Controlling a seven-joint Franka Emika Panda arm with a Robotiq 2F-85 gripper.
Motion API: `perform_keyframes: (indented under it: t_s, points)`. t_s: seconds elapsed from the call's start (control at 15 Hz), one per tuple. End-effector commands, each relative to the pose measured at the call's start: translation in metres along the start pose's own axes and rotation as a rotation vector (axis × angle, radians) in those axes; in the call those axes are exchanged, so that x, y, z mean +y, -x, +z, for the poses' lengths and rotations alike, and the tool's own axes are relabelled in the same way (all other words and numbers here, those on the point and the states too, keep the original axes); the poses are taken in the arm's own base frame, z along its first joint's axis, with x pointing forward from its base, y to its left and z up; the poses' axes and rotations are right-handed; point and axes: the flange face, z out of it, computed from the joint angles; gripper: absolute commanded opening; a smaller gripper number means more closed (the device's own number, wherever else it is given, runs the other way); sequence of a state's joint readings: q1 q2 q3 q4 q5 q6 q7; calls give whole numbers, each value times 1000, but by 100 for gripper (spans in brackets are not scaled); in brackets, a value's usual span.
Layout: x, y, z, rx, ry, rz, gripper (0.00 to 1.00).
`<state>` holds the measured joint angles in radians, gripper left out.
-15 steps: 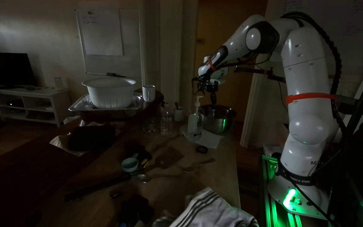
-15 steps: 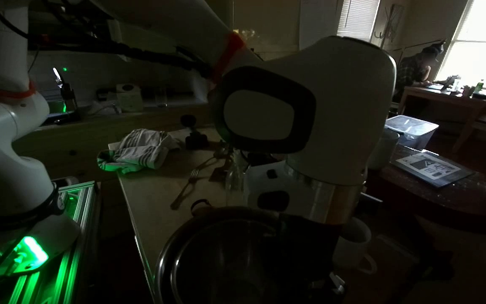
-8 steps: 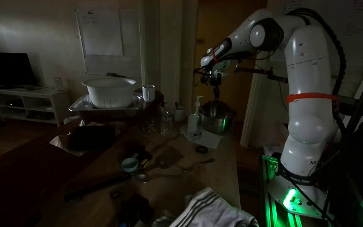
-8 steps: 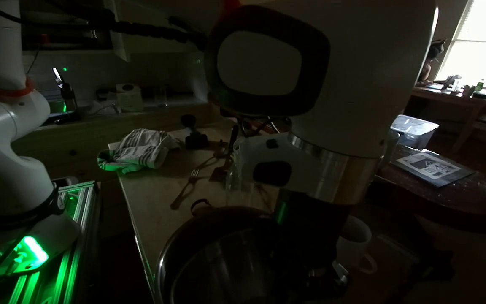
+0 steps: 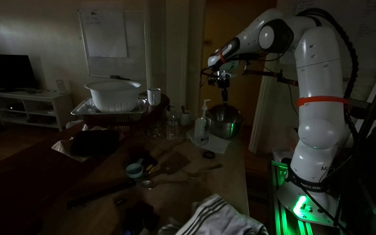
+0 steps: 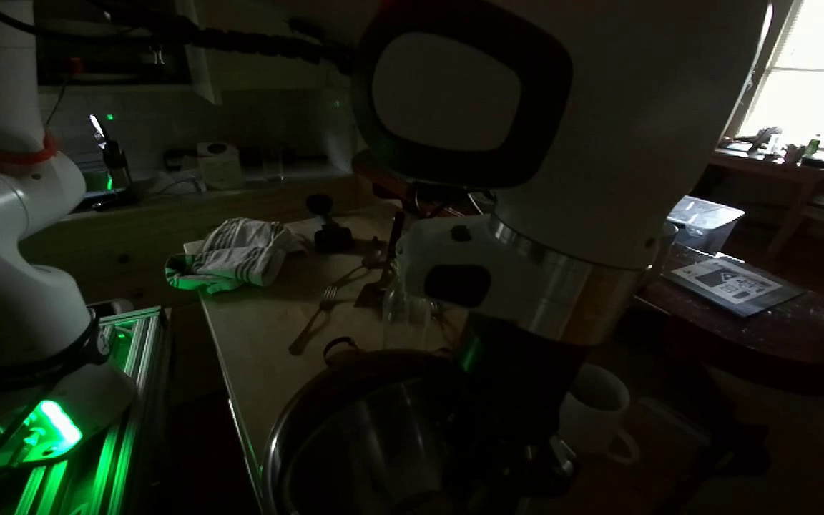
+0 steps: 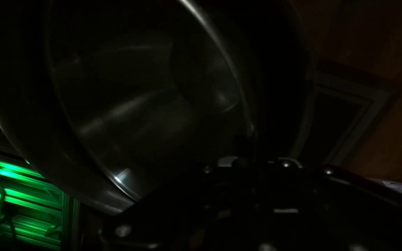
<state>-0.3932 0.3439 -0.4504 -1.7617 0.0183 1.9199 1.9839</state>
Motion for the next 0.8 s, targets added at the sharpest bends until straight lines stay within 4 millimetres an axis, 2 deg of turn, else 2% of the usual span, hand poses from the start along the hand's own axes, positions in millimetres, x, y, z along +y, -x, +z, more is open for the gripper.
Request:
perform_keyframes:
  t_s: [0.0, 0.47, 0.73]
  points:
    - [-3, -3, -14, -27, 2, 32, 2]
    - [-12, -23, -56, -87, -27, 67, 2]
    - [-5, -32, -84, -103, -43, 59, 2]
